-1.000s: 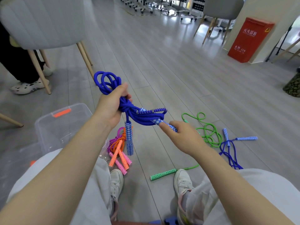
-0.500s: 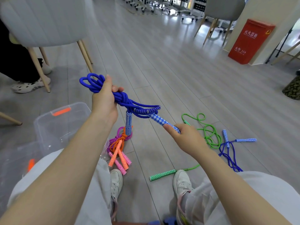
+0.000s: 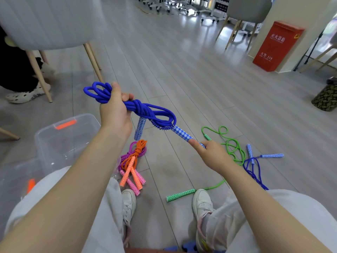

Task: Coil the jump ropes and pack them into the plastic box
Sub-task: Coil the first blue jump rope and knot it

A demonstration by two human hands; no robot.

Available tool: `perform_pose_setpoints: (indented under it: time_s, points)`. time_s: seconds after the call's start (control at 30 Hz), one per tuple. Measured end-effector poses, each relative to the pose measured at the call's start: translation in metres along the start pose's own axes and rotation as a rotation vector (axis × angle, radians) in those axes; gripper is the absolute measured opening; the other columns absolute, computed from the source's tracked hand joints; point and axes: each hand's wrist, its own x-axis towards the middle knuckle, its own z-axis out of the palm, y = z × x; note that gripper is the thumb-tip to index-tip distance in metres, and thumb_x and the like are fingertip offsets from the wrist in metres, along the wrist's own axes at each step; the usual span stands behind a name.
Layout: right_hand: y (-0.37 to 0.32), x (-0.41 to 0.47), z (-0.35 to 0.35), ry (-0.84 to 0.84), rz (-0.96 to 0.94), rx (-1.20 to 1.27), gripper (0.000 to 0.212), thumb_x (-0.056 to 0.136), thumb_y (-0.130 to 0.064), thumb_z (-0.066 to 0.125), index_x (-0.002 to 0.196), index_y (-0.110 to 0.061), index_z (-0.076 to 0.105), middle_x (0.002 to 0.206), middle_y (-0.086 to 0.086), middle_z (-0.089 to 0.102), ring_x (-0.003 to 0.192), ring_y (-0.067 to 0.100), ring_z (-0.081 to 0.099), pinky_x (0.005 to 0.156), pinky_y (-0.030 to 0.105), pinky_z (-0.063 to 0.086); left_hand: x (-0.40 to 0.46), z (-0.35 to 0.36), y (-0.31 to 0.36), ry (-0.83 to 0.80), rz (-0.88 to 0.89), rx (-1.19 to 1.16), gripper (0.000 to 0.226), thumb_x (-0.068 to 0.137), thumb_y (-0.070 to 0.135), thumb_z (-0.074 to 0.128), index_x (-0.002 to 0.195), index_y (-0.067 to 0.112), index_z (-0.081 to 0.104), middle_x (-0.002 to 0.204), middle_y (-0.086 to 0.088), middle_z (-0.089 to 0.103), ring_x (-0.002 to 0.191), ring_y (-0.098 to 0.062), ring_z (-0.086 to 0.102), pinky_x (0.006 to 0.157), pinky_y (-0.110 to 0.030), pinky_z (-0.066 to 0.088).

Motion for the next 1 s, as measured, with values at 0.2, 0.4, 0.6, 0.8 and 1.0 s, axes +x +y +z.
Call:
perform_pose_setpoints:
  time_s: [0.2,0.4,0.6,0.8,1.0]
  points:
    - [0.014,0.004,0.027,-0.008,0.022,-0.012,0.058,0.088,-0.074,0.034,0.067,-0.02,0.034,0.058,-0.003,0.039,0.055,0.018,0.038,0.054,0.032,0.029,0.004,0.002,-0.018,-0.015,-0.085,0.052,0.029,0.098,0.029,0.054,0.074,0.016,0.046,0.052,0.005,0.041,0.054,-0.011,0.05,0.067,-0.029,0.054]
    - [0.003,0.019,0.044,-0.026,0.04,0.071,0.026,0.094,-0.045,0.049,0.101,-0.021,0.057,0.094,-0.002,0.06,0.089,0.02,0.055,0.075,0.032,0.041,-0.002,0.01,-0.029,-0.038,-0.084,0.13,0.036,0.098,0.027,0.052,0.066,0.015,0.044,0.044,0.007,0.041,0.052,-0.012,0.049,0.069,-0.034,0.049]
    - [-0.048,0.016,0.024,0.26,-0.205,0.369,0.039,0.091,-0.019,0.054,0.13,-0.021,0.051,0.121,-0.004,0.057,0.103,0.012,0.052,0.091,0.032,0.045,-0.009,0.013,-0.048,-0.078,-0.136,0.339,0.042,0.096,0.03,0.056,0.06,0.015,0.041,0.044,0.008,0.044,0.053,-0.014,0.047,0.062,-0.032,0.044]
    - [-0.079,0.018,0.029,0.062,-0.416,0.14,0.032,0.091,-0.046,0.057,0.11,-0.021,0.057,0.091,-0.003,0.062,0.081,0.016,0.056,0.072,0.035,0.046,-0.003,0.036,-0.052,-0.204,-0.242,0.446,0.034,0.094,0.026,0.059,0.065,0.015,0.047,0.051,0.003,0.048,0.061,-0.017,0.049,0.065,-0.029,0.045]
    - [-0.081,0.056,0.034,0.085,-0.288,0.286,0.026,0.095,-0.04,0.054,0.094,-0.015,0.059,0.069,-0.004,0.053,0.064,0.016,0.05,0.059,0.031,0.039,0.04,0.026,-0.054,-0.636,-0.37,0.778,0.022,0.092,0.036,0.061,0.099,0.015,0.057,0.097,-0.004,0.065,0.087,-0.017,0.064,0.074,-0.028,0.054]
